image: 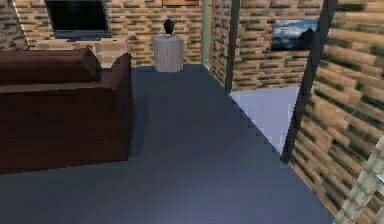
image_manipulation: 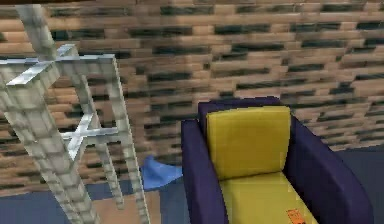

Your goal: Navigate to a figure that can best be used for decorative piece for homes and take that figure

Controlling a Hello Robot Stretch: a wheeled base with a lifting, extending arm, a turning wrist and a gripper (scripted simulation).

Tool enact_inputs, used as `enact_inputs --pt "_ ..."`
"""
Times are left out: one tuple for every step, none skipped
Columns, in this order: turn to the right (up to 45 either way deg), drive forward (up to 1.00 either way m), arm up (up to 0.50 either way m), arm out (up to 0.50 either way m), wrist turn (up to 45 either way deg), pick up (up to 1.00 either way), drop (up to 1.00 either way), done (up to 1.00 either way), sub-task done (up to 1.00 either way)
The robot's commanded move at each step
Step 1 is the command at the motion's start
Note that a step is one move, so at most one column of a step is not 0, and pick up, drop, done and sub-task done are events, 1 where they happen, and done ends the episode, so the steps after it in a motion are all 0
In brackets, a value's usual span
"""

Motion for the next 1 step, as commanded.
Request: enact_inputs --pt "0.0 1.0 0.0 0.0 0.0 0.0 0.0 0.0 0.0"
